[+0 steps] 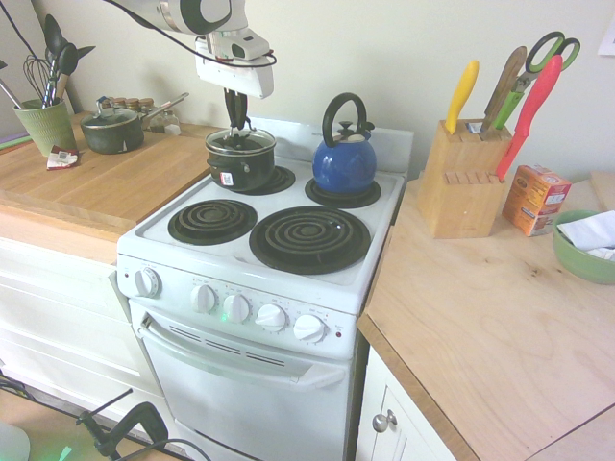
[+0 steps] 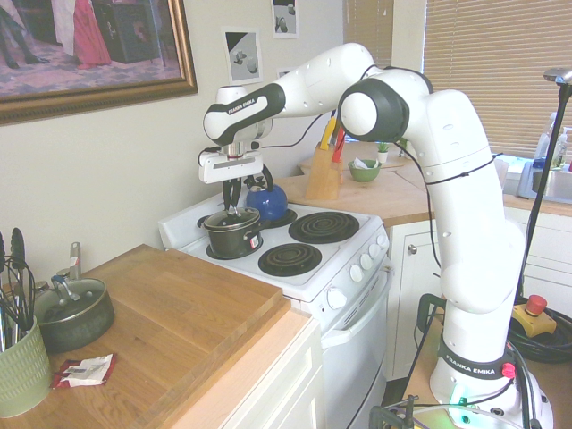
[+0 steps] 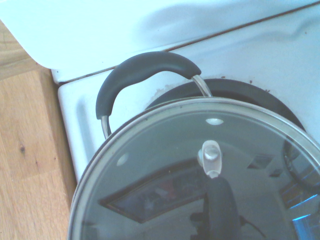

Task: Cover the lid of the pot

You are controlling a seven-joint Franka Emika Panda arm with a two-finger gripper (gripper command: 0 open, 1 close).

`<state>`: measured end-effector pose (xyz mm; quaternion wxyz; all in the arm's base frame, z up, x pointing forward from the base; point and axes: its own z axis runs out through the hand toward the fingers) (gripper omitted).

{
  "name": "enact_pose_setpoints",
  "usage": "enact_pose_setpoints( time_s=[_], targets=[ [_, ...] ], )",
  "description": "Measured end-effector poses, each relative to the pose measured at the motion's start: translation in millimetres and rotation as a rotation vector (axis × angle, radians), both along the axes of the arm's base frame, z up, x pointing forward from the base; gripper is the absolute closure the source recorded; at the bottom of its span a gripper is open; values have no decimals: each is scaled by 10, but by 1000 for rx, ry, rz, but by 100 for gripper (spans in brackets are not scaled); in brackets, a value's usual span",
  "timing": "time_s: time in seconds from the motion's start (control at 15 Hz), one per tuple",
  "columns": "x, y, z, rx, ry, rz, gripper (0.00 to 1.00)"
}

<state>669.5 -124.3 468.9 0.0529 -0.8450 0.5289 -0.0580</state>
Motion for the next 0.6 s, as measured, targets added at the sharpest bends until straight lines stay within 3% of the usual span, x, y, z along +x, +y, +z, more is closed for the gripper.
enact_pose_setpoints(
  time_s=[0.53, 0.6],
  targets=[
    [-14, 90, -166, -12, -27, 28, 100],
    [-29, 96, -169, -14, -33, 29, 0]
  ],
)
